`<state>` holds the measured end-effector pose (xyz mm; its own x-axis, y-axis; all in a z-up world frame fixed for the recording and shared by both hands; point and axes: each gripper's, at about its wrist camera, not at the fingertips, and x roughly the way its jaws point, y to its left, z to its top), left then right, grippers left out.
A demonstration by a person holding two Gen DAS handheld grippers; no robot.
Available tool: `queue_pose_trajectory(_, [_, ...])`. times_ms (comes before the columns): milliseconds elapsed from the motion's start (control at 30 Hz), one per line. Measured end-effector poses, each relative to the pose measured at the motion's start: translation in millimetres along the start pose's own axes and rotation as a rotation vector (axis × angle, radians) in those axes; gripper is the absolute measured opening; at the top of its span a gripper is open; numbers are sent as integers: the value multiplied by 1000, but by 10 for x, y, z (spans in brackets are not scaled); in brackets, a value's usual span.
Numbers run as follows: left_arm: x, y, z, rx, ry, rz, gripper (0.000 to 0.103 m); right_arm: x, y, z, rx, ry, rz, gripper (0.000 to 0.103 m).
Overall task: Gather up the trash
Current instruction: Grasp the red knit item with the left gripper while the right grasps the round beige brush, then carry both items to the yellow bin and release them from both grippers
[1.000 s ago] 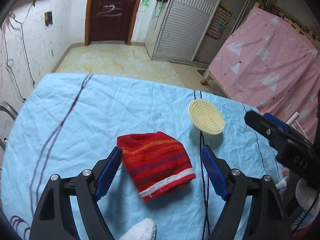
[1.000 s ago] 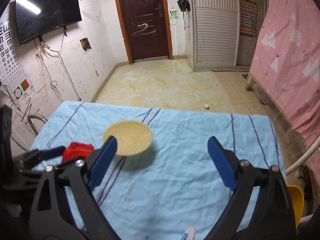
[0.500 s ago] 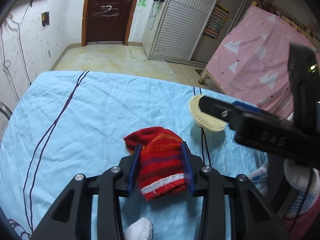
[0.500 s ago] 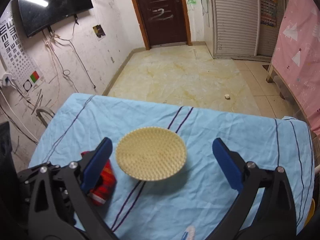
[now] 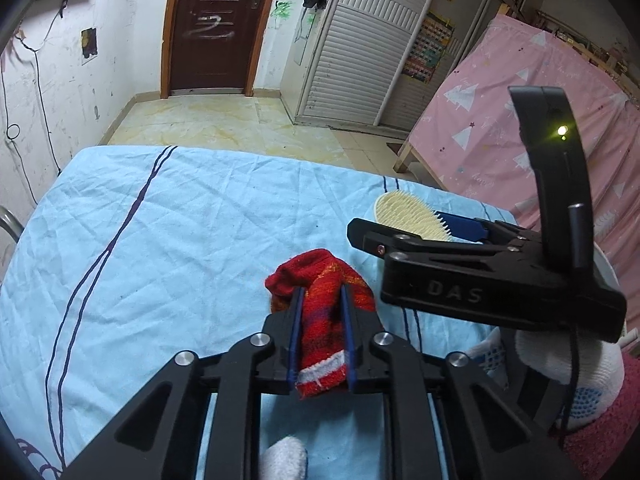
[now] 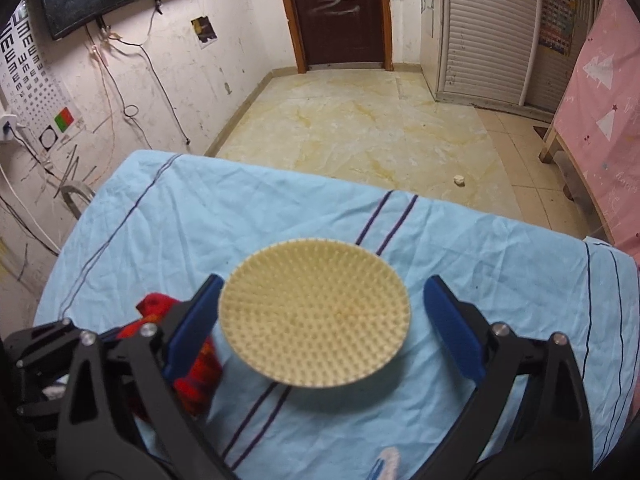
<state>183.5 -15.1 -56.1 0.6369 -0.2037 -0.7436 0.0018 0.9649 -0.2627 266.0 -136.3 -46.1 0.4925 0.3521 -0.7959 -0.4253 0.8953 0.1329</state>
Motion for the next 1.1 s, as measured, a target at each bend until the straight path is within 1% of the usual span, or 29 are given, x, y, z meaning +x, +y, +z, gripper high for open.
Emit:
queue_pose_trajectory(33, [-14, -12, -5, 1, -3, -4, 5, -12, 9, -9, -8, -7, -13, 77])
queue_pose_trajectory(133, [-39, -56, -16, 24, -14, -17, 2, -24, -19, -14, -3, -15, -7, 77])
queue_pose_trajectory(300, [-107, -111, -29, 36, -48, -19, 1, -113, -100, -7, 47, -45, 15, 77])
queue_pose_trajectory(433, [-220, -147, -56, 29, -70, -13, 1, -426, -205, -59, 89, -113, 33, 77])
queue_pose_trajectory(567, [-349, -266, -121, 36, -79, -28, 1, -699, -288, -140, 124, -167, 44, 77])
queue_pose_trajectory(767, [-573, -551, -192, 84, -109, -49, 1, -1104, -452, -336, 173, -236, 36, 77])
queue_pose_trajectory(933, [-792, -731, -246, 105, -136, -88, 1, -1456, -658, -543, 217, -295, 19, 77])
queue_pose_trajectory(1100, [-885, -962, -322, 142, -144, -106, 1, -1726, -861, -738, 259, -345, 2, 77])
